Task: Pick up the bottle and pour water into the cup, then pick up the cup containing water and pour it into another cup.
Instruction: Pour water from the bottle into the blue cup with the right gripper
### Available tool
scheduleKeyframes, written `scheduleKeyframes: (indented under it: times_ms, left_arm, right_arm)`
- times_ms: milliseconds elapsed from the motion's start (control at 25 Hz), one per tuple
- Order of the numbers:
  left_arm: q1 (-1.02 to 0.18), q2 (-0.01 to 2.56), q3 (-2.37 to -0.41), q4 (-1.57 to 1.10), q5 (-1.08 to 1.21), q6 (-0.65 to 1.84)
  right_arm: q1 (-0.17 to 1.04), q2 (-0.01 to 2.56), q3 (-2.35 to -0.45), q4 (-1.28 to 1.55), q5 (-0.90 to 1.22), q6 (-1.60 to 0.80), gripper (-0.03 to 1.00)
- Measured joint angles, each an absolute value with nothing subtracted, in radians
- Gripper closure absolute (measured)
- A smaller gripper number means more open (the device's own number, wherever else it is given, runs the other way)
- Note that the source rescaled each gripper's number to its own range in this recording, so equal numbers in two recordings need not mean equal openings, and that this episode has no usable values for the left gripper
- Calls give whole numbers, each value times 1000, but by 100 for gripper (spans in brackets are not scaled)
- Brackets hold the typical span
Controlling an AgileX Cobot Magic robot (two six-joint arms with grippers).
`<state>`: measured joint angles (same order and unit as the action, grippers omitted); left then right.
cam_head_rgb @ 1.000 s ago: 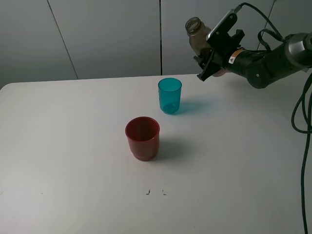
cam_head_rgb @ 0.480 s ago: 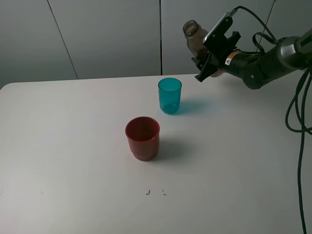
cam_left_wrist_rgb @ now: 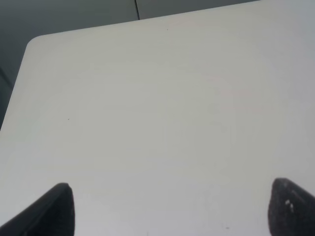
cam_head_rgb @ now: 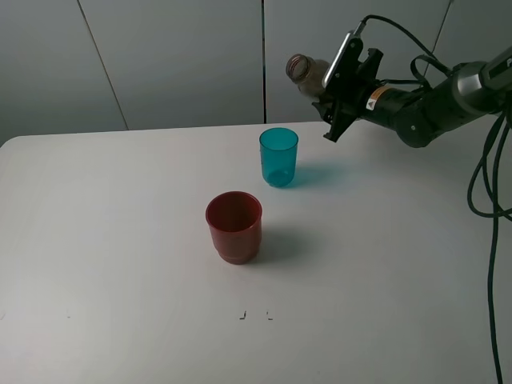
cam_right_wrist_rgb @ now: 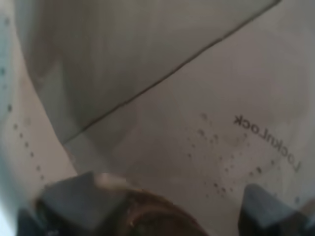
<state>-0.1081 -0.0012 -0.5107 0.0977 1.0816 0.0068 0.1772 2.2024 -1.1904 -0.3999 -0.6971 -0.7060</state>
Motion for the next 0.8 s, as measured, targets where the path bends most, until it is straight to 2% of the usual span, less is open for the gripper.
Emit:
scheduleKeyframes:
  times_ms: [480, 800]
  left_arm:
    - [-108, -1, -511, 98, 1082, 7]
    - [-108, -1, -511, 98, 1082, 7]
  right_arm:
    - [177, 2202, -1190, -404, -697, -930, 97]
    - [178, 2202, -1190, -445, -697, -985, 97]
